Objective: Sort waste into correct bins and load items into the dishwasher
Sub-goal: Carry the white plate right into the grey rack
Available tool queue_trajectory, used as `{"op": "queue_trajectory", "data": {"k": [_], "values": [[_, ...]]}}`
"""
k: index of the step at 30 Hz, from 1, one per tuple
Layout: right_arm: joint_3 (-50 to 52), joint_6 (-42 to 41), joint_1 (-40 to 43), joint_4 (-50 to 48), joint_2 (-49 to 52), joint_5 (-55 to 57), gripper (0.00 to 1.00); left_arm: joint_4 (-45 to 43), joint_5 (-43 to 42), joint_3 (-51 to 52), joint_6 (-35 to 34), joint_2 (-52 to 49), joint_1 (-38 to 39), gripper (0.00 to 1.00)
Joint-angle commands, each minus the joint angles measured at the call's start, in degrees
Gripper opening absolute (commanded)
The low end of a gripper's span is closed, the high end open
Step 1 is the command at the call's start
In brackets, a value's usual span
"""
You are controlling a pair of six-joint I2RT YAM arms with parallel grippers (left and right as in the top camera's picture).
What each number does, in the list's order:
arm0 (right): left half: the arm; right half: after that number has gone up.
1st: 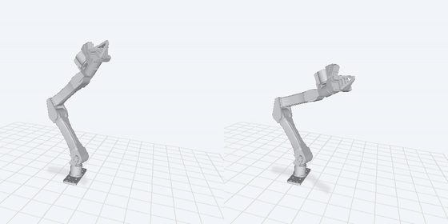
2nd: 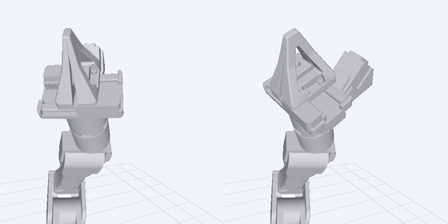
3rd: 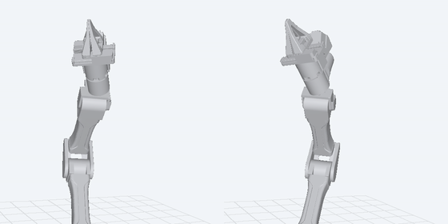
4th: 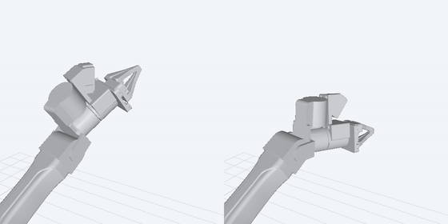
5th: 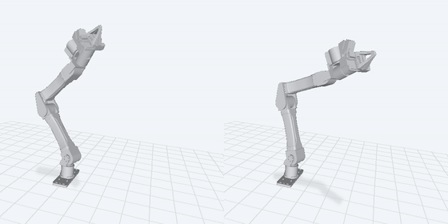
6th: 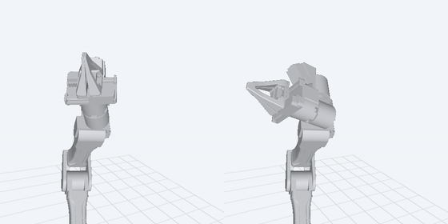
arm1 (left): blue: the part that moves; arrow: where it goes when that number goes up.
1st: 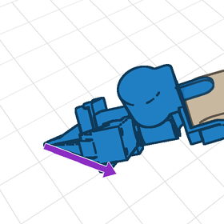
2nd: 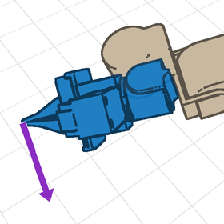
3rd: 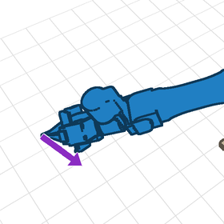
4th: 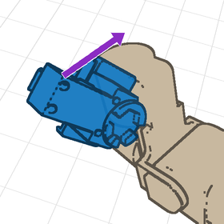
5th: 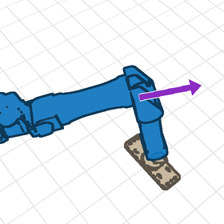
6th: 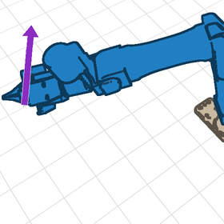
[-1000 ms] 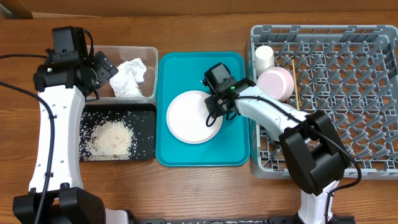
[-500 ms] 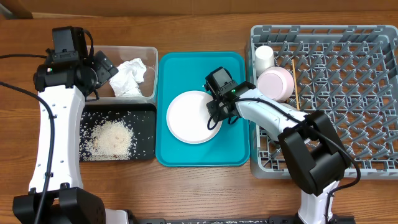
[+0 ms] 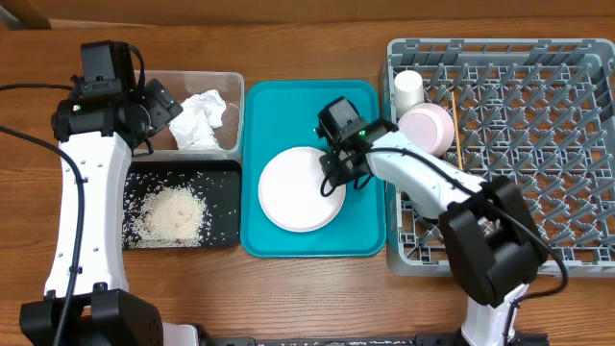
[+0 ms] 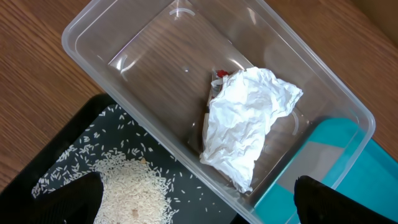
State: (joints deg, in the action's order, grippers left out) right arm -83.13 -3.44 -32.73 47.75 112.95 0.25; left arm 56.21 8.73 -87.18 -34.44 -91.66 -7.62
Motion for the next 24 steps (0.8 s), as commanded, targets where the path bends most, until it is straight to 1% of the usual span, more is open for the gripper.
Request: {"op": "queue_trajectory", "data": {"k": [1, 4, 6, 8, 9, 12, 14, 17, 21, 24], "values": [[-10.1, 0.5, -0.2, 3.6, -8.8, 4.2, 0.04, 0.1, -0.2, -0.7, -0.7, -0.2, -0.2, 1.0], [-16.4, 0.5, -0.1, 7.3, -13.1, 11.5, 0.04, 0.1, -0.2, -0.7, -0.7, -0.2, -0.2, 1.0], [-18.9, 0.5, -0.1, 8.2, -16.2, 22.8, 0.04, 0.1, -0.2, -0.7, -0.7, -0.2, -0.2, 1.0], [-19.1, 0.5, -0.1, 7.9, -18.4, 35.5, 0.04, 0.1, -0.2, -0.7, -0.7, -0.2, -0.2, 1.0], [-19.1, 0.5, 0.2, 7.9, -19.2, 43.2, 0.04, 0.1, -0.2, -0.7, -0.7, -0.2, -0.2, 1.0], [-19.1, 0.5, 2.0, 8.6, -19.7, 61.3, 0.04, 0.1, -0.2, -0.7, -0.7, -0.2, -0.2, 1.0], [-19.0, 0.5, 4.3, 9.6, -19.4, 68.8, 0.04, 0.1, -0.2, -0.7, -0.7, -0.2, -0.2, 1.0], [-18.8, 0.7, 8.4, 11.4, -19.3, 71.1, 0.04, 0.1, -0.2, -0.7, -0.7, -0.2, -0.2, 1.0], [-18.8, 0.5, 12.8, 13.3, -19.3, 67.1, 0.04, 0.1, -0.2, -0.7, -0.7, -0.2, -0.2, 1.0], [-17.9, 0.5, 15.6, 13.5, -19.3, 66.5, 0.04, 0.1, -0.2, -0.7, -0.7, -0.2, -0.2, 1.0]]}}
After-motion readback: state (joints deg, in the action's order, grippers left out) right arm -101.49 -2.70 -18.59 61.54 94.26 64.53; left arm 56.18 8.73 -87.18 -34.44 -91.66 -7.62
